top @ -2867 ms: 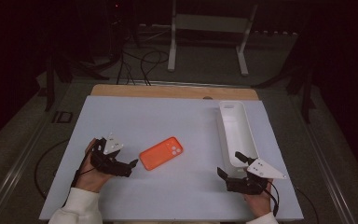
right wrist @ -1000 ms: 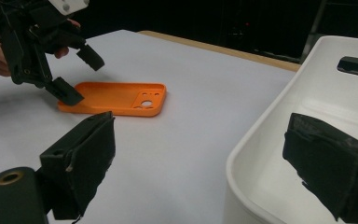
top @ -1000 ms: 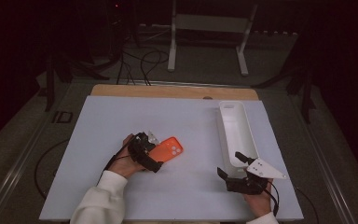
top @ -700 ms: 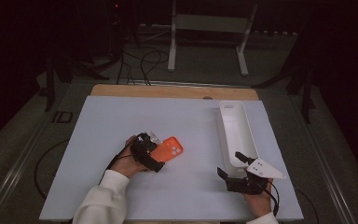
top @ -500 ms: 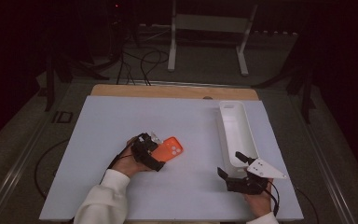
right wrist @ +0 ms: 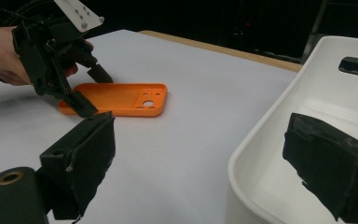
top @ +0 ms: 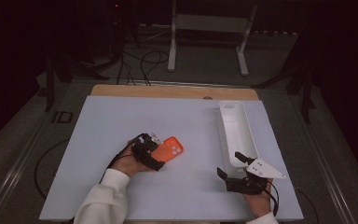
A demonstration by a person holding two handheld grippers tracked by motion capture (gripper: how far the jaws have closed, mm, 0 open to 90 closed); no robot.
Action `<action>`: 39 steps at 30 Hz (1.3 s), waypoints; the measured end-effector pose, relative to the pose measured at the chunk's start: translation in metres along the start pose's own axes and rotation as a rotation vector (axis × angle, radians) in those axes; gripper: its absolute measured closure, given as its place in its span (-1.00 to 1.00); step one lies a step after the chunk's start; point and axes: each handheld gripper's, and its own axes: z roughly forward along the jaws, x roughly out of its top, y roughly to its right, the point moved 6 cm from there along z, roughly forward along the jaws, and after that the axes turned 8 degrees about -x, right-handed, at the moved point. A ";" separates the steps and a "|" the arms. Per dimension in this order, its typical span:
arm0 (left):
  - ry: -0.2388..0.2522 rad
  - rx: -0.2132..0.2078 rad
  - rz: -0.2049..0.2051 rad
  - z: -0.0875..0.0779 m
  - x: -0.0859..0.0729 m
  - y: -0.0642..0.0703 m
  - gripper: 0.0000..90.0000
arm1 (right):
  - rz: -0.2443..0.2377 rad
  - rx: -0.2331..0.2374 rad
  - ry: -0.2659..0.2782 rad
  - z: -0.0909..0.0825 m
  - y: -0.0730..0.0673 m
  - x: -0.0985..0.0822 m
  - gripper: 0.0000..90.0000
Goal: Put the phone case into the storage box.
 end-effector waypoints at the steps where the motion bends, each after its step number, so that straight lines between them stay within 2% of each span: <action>1: 0.000 0.001 0.002 0.000 0.000 0.000 -0.64 | -0.001 0.000 -0.001 0.000 0.000 0.000 -0.79; 7: 0.009 0.004 0.001 -0.001 0.000 0.001 -0.63 | 0.000 -0.001 -0.001 0.000 0.000 0.000 -0.79; 11: 0.014 0.019 0.008 -0.002 0.000 0.002 -0.62 | 0.002 0.000 -0.001 0.000 0.001 0.000 -0.79; 15: 0.031 0.039 -0.003 -0.004 0.002 0.000 -0.62 | 0.001 0.000 0.000 0.000 0.001 0.000 -0.79; 39: 0.146 0.107 -0.024 -0.035 0.008 -0.001 -0.63 | 0.005 -0.004 -0.004 0.000 0.001 0.000 -0.79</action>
